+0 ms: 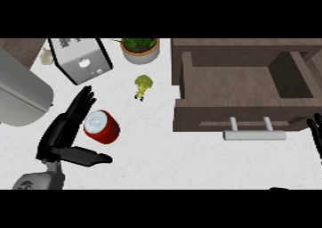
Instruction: Pick up the can, place it into the drawer and close the drawer
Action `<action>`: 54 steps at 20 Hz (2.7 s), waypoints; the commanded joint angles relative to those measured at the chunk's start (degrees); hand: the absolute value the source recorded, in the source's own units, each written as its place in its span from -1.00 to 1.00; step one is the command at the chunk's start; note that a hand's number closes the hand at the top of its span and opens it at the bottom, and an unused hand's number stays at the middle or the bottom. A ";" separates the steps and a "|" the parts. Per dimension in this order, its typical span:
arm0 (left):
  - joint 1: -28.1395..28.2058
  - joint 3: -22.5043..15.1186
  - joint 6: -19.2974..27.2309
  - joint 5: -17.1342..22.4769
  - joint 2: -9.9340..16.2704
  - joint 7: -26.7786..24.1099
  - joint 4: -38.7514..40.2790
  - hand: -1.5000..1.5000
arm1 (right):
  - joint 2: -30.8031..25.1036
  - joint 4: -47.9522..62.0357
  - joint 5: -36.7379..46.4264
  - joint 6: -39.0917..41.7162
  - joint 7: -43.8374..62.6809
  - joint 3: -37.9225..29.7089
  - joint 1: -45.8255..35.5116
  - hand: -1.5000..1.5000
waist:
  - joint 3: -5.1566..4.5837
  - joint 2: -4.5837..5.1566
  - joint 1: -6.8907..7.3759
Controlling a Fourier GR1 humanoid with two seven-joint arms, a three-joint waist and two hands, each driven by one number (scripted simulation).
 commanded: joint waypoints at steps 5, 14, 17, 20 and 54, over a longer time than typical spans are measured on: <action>-2.08 5.49 -2.93 0.17 4.23 -9.46 12.32 -1.00 | 1.32 -3.10 1.74 -0.14 2.36 1.00 0.01 -1.00 | -0.02 0.02 -0.03; -1.90 4.52 -3.36 -2.70 3.87 -16.75 19.78 -1.00 | -0.28 1.24 -0.87 2.28 0.46 -3.38 -2.46 -1.00 | 0.00 0.01 0.03; -3.24 3.73 -1.80 -4.43 2.72 -18.51 23.93 -1.00 | 0.78 2.58 1.53 1.26 0.38 -1.64 -3.99 -1.00 | 0.00 0.01 0.04; -6.33 6.18 -3.31 -3.12 5.77 -16.97 26.02 -1.00 | 4.55 -4.46 4.22 0.04 -0.04 2.60 2.25 -1.00 | -0.01 -0.01 -0.11; -20.57 7.13 0.77 -6.34 4.24 -33.15 58.08 -1.00 | 4.60 -1.76 3.96 0.81 1.59 0.05 -1.95 -1.00 | -0.02 0.10 -0.24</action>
